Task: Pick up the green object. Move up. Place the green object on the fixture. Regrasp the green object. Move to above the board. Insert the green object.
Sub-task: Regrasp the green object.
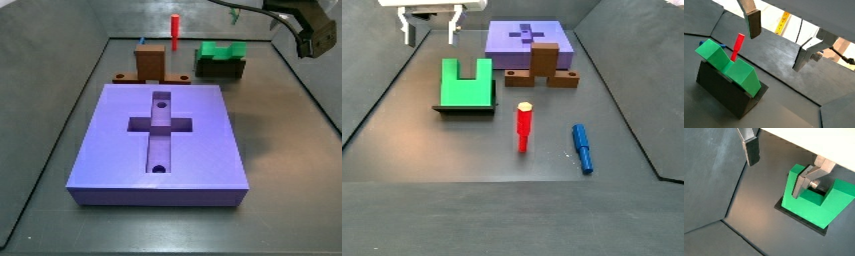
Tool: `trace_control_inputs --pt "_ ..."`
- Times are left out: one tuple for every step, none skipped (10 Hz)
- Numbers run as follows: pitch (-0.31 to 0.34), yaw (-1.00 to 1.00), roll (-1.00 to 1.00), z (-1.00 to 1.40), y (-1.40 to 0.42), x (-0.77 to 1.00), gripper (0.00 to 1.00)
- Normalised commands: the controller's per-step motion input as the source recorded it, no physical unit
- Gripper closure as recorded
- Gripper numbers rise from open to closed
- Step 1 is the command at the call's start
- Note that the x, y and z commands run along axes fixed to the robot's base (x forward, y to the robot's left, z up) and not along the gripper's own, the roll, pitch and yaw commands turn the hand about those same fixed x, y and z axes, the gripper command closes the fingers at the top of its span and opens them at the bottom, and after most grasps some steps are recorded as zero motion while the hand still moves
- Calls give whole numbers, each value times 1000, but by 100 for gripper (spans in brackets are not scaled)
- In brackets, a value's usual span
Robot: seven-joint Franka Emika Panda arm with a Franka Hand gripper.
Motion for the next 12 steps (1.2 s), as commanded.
trace_control_inputs --pt "0 14 249 -300 -260 0 0" --pt "0 17 169 -283 -237 0 0" --pt "-29 80 54 -329 -163 0 0" --pt "-211 160 151 -289 -100 -331 0" --pt "-211 297 54 -186 -57 -269 0" --pt "-194 394 9 -197 0 -120 0" --pt "-123 471 11 -249 0 0 0" --pt "0 469 83 -311 0 146 0" --pt "0 354 137 -400 0 260 0" --pt "0 220 97 -457 0 63 0" --pt "0 134 77 -343 0 0 0" --pt "51 129 66 -134 0 111 0"
